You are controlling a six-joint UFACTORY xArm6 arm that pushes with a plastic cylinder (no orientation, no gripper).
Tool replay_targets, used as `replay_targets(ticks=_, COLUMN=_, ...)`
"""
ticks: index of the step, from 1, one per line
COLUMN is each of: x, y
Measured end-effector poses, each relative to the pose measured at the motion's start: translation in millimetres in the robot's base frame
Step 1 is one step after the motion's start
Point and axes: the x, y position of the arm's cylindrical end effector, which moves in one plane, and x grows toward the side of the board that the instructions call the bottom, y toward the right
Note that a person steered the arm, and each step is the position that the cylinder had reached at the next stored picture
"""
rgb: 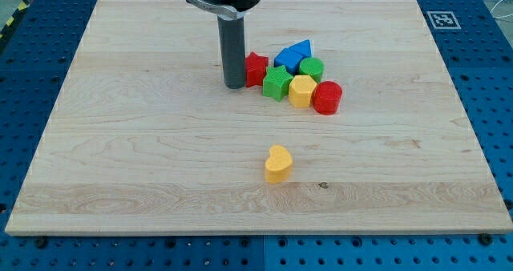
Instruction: Push the yellow heart to the blue triangle
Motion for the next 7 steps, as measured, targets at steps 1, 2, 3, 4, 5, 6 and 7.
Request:
replay_targets(ticks=1, x=9, y=0)
replay_targets(ticks=2, x=49, y=0)
replay_targets(ticks=3, x=99, y=2)
replay_targets(ticks=4, x=143, y=13)
replay_targets(ticks=5, x=168, y=34)
replay_targets(ticks=6, x=165, y=64)
replay_targets(ticks=7, x=145, y=97)
